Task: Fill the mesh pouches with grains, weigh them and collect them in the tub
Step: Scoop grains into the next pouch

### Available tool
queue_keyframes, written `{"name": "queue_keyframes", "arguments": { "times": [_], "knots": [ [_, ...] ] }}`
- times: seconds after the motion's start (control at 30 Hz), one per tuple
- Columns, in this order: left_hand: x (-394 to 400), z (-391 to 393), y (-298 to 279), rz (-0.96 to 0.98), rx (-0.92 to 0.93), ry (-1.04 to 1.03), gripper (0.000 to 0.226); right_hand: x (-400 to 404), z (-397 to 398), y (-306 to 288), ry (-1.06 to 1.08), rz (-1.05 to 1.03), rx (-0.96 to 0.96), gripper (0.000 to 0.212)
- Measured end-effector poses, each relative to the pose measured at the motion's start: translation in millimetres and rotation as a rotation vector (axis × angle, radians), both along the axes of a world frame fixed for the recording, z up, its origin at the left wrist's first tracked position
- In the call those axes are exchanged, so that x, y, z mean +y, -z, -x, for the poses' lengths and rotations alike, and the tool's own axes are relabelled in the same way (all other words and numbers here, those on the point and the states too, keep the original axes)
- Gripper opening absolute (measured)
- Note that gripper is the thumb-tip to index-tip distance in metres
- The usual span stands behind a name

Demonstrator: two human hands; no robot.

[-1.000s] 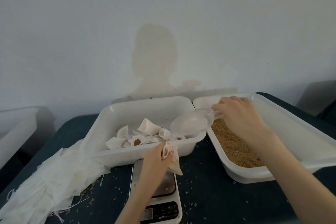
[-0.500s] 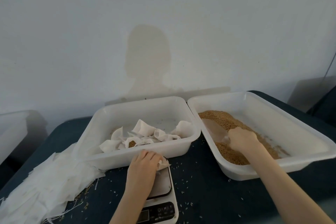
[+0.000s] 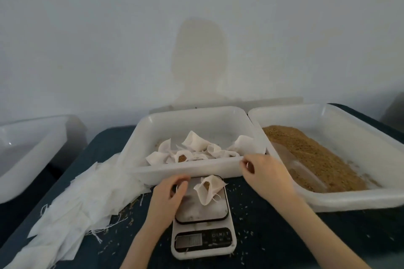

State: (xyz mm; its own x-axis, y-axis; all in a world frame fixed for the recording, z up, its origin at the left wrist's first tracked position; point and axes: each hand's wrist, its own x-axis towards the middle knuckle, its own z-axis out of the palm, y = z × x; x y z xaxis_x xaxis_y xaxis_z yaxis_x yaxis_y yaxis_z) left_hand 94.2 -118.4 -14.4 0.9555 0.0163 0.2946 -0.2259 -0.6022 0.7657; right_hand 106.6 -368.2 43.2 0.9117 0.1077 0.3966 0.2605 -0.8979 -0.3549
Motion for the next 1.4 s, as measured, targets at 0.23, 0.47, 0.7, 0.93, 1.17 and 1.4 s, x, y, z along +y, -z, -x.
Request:
{"name": "queue_keyframes", "arguments": {
  "times": [0.23, 0.47, 0.7, 0.93, 1.17, 1.4],
  "knots": [
    [16.4, -3.3, 22.8, 0.235, -0.004, -0.282, 0.026, 32.1, -11.6, 77.7, 0.046, -0.146, 0.160, 0.029],
    [19.8, -7.2, 31.2, 0.296, 0.031, -0.377, 0.024, 19.4, -20.5, 94.2, 0.141, -0.468, 0.208, 0.033],
    [22.4, -8.7, 33.9, 0.297, 0.041, -0.382, 0.024, 19.4, -23.8, 96.2, 0.132, -0.467, 0.262, 0.030],
    [23.5, -10.1, 34.3, 0.309, 0.061, -0.392, 0.024, 19.5, -22.5, 94.9, 0.136, -0.470, 0.258, 0.032],
    [22.9, -9.6, 33.2, 0.314, 0.070, -0.386, 0.024, 19.8, -20.8, 93.1, 0.115, -0.447, 0.266, 0.028],
    [22.3, -9.1, 32.5, 0.311, 0.077, -0.386, 0.024, 21.1, -17.0, 88.8, 0.097, -0.442, 0.272, 0.027]
  ]
}}
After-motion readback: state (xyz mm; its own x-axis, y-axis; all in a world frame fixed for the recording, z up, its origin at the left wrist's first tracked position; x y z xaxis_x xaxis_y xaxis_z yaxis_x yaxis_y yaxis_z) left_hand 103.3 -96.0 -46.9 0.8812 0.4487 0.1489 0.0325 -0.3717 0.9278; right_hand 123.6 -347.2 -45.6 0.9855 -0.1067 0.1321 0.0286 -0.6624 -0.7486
